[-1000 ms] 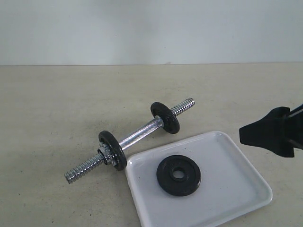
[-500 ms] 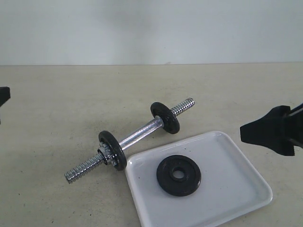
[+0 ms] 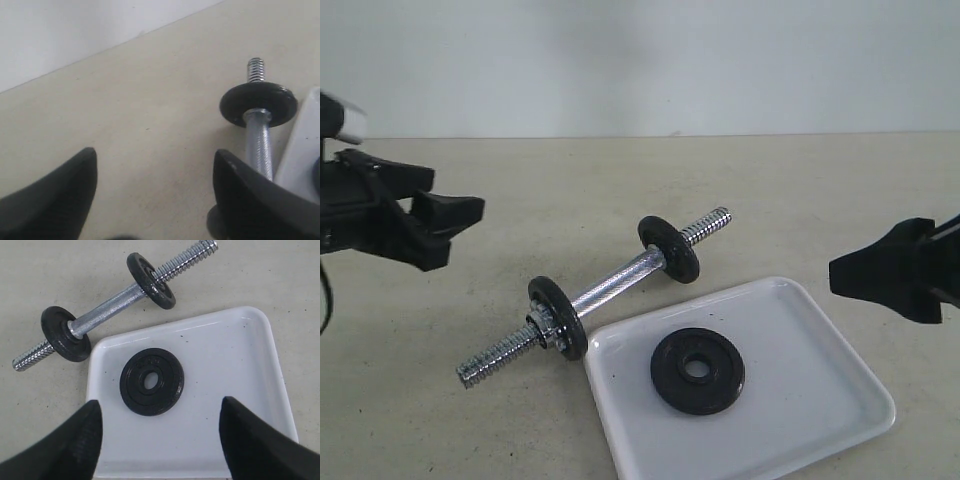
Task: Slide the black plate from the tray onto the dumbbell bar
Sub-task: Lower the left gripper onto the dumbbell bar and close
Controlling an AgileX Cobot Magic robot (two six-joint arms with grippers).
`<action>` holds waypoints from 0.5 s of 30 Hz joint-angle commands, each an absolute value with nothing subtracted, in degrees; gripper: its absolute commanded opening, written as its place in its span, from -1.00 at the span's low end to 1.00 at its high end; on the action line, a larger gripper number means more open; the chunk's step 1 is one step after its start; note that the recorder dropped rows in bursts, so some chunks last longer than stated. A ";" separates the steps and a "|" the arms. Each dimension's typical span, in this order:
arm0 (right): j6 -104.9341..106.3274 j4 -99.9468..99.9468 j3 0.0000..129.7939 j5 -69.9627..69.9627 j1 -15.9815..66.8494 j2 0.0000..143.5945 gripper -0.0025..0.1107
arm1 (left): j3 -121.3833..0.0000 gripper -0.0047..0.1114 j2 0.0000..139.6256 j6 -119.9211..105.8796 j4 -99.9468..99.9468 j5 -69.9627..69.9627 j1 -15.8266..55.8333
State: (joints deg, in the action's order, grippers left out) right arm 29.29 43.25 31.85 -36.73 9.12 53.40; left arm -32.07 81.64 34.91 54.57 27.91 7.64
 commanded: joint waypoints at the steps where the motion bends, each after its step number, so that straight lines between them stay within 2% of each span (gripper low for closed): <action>1: 29.48 43.02 32.06 -36.04 9.19 53.28 0.12 | -37.55 0.15 87.76 35.59 55.06 26.40 14.35; 11: 29.48 43.02 32.06 -34.84 9.19 53.28 0.12 | -52.94 0.15 106.42 35.59 55.06 16.96 27.71; 15: 30.57 43.02 32.06 -34.85 9.19 53.28 0.12 | -59.96 0.15 110.51 36.59 54.92 0.55 32.38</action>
